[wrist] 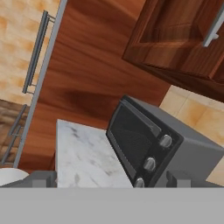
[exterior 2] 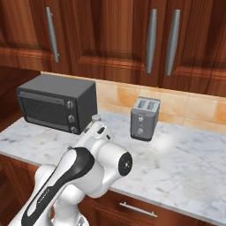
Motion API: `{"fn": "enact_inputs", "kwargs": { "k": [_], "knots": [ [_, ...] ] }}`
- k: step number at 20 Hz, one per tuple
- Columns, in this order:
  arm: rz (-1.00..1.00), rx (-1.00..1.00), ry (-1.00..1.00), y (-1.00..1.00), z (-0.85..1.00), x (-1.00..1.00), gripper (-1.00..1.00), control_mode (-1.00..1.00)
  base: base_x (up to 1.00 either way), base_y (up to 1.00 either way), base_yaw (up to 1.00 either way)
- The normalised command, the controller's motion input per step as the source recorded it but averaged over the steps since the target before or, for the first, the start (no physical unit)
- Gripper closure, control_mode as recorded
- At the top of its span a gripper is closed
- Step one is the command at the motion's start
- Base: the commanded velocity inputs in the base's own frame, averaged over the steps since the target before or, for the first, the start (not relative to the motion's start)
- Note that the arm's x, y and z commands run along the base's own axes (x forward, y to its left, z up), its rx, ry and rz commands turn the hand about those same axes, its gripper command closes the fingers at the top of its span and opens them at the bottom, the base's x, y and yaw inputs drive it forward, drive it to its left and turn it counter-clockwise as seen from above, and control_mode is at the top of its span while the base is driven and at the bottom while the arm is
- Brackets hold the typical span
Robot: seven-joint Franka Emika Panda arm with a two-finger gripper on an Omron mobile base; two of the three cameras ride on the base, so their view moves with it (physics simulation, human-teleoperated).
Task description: Move the drinks to the dining counter.
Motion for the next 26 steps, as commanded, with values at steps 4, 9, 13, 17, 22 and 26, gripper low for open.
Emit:
{"fn": "enact_inputs", "kwargs": {
  "k": [4,9,13,17,22,26],
  "knots": [
    [-0.02,0.0,0.11,0.0,0.0,0.03,-1.0,-1.0,0.0,0.0,0.0],
    [-0.02,0.0,0.18,0.0,0.0,0.12,-1.0,-1.0,0.0,0.0,0.0],
    [0.0,0.05,0.09,0.0,0.0,0.18,-1.0,-1.0,0.0,0.0,0.0],
    [0.0,0.17,0.0,-0.02,0.0,0.27,-1.0,-1.0,0.0,0.0,0.0],
    [-0.03,0.21,0.02,-0.08,0.0,0.41,-1.0,-1.0,0.0,0.0,0.0],
    [-0.07,0.14,0.08,-0.02,0.0,0.45,-1.0,-1.0,0.0,0.0,0.0]
  ]
}}
